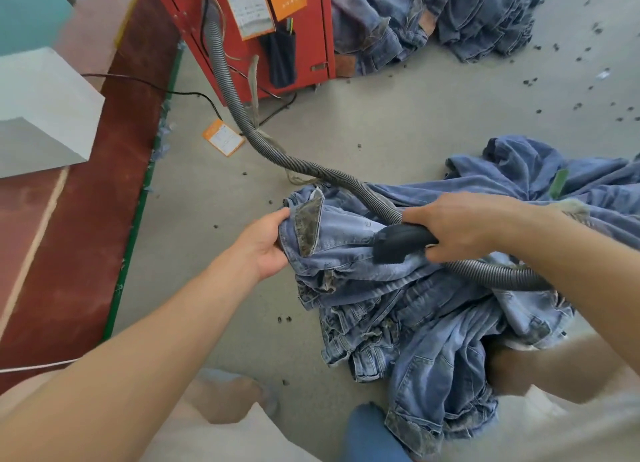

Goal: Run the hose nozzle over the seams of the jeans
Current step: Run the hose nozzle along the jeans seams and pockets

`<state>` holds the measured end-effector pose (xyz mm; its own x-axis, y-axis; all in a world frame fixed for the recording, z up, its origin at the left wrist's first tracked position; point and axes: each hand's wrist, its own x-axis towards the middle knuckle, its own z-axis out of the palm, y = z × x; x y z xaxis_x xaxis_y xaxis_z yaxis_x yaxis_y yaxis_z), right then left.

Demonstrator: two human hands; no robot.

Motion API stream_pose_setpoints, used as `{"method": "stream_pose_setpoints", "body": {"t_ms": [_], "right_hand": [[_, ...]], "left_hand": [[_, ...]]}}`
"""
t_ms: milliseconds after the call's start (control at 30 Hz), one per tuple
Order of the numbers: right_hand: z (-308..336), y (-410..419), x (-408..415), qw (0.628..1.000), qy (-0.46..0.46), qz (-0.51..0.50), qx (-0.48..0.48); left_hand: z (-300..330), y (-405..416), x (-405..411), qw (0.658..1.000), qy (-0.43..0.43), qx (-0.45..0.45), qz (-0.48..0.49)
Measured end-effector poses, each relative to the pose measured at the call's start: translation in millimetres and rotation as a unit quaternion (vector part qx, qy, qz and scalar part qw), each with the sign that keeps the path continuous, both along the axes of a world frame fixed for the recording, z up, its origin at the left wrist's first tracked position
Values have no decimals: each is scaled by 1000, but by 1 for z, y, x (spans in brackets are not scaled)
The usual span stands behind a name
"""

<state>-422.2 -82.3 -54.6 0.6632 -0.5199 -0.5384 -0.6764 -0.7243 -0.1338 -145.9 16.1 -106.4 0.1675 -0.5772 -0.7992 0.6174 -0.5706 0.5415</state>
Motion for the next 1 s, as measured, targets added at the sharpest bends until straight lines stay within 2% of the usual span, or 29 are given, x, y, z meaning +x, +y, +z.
{"method": "stream_pose_setpoints", "body": {"t_ms": [67, 167, 233, 300, 400, 467, 533, 633, 700, 767, 833, 867, 933, 1000], "right_hand": [[-2, 9, 5, 999, -36, 13, 28], [5, 14, 9, 977, -202, -9, 71], [15, 1, 3, 966, -248, -32, 60], [20, -13, -11, 982, -183, -34, 13], [12, -15, -23, 999, 5, -3, -32], [-1, 1, -15, 999, 26, 21, -9], [-8, 17, -1, 998, -47, 29, 28], [2, 13, 7, 971, -228, -34, 69], [13, -2, -2, 951, -295, -84, 33], [20, -16, -15, 952, -281, -117, -21], [19, -22, -28, 962, -236, -131, -51], [17, -23, -31, 968, -205, -131, -54], [14, -20, -35, 980, -143, -122, -57], [13, -17, -36, 984, -111, -109, -83]], "left_hand": [[2, -2, 0, 1000, -4, 4, 5], [2, -1, 2, 1000, -6, 13, -4], [3, -1, 4, 1000, -7, 15, -6], [3, -2, 6, 1000, -4, 14, -1], [4, -5, 8, 1000, 5, 14, 1], [4, -5, 7, 1000, 12, 11, -9], [1, -5, 5, 1000, 19, 15, -18], [-2, -3, 6, 997, 23, 10, -78], [-2, 3, 10, 973, -22, 28, -228], [-5, 8, 10, 907, -122, 63, -399], [-17, 9, 4, 841, -249, 76, -473], [-21, 8, 1, 834, -289, 68, -466], [-26, 5, -1, 865, -305, 27, -399], [-31, 2, -1, 909, -271, -9, -315]]}}
